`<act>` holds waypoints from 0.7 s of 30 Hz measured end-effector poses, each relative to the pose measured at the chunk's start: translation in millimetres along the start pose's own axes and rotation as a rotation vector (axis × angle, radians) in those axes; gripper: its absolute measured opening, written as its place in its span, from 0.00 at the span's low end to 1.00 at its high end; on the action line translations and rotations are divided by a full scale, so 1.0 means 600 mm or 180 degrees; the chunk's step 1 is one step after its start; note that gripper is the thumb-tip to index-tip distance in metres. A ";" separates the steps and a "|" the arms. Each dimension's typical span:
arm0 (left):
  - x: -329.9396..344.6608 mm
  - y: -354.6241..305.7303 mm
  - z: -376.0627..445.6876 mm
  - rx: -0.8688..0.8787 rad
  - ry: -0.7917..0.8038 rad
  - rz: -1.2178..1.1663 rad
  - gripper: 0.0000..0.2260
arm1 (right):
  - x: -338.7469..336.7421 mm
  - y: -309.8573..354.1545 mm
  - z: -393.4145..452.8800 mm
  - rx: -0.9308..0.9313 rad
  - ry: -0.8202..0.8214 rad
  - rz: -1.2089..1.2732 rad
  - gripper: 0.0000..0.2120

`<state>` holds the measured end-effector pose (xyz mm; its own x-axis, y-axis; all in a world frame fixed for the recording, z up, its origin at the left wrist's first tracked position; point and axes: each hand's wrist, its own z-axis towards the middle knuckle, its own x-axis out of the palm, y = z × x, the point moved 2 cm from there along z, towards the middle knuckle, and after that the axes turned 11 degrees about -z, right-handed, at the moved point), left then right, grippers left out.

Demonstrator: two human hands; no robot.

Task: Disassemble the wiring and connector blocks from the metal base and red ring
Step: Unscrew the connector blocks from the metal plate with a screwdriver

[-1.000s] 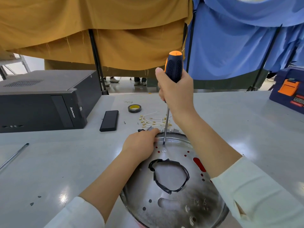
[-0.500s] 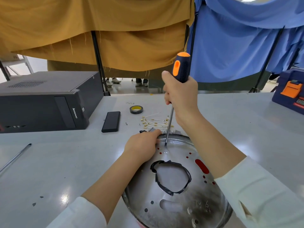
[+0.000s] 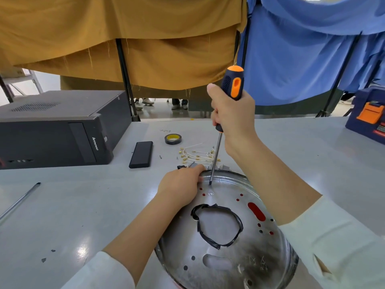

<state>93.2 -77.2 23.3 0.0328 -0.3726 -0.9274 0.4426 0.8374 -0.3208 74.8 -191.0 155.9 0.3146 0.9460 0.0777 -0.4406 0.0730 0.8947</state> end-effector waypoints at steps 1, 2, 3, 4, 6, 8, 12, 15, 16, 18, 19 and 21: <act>0.000 -0.001 0.000 0.0001 0.0005 0.0013 0.11 | 0.002 -0.001 0.000 -0.0005 0.0356 0.0130 0.12; 0.000 -0.001 -0.001 0.0006 0.0007 0.0019 0.11 | 0.003 -0.002 0.001 -0.0011 0.0890 0.0270 0.14; -0.001 -0.001 -0.001 0.0010 0.0007 0.0015 0.11 | 0.002 -0.001 0.003 0.0031 0.1428 0.0399 0.14; -0.001 -0.001 -0.002 0.0014 0.0004 0.0011 0.10 | -0.001 -0.001 0.008 0.0107 0.1815 0.0513 0.14; -0.002 -0.002 -0.002 0.0006 0.0008 0.0021 0.10 | -0.009 -0.005 0.019 0.0197 0.1893 0.0658 0.12; -0.002 -0.002 0.000 -0.0036 0.0029 0.0029 0.10 | -0.020 -0.013 0.027 0.0162 0.1295 0.0559 0.11; 0.000 -0.001 0.001 -0.0046 0.0048 0.0030 0.10 | -0.037 -0.031 0.018 0.0177 -0.0229 0.0274 0.14; -0.001 -0.002 0.000 0.0001 0.0044 -0.0007 0.10 | -0.024 -0.025 0.007 0.0039 -0.0419 0.0135 0.14; -0.001 -0.002 -0.001 0.0006 0.0035 -0.0010 0.10 | -0.015 -0.020 0.006 -0.0046 -0.0094 0.0113 0.13; -0.002 -0.003 -0.002 0.0007 0.0019 0.0005 0.10 | 0.003 -0.008 0.004 -0.0082 0.1061 0.0237 0.14; -0.002 -0.003 -0.002 0.0002 0.0015 0.0010 0.10 | 0.009 -0.004 0.003 -0.0017 0.1618 0.0293 0.15; -0.002 -0.003 -0.002 -0.0006 0.0005 0.0007 0.09 | 0.017 0.001 0.002 0.0018 0.2135 0.0216 0.12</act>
<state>91.1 -77.7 25.0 0.0322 -0.3701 -0.9284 0.4407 0.8390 -0.3191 78.8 -181.9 157.8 -0.3048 0.9398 -0.1546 -0.4359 0.0067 0.9000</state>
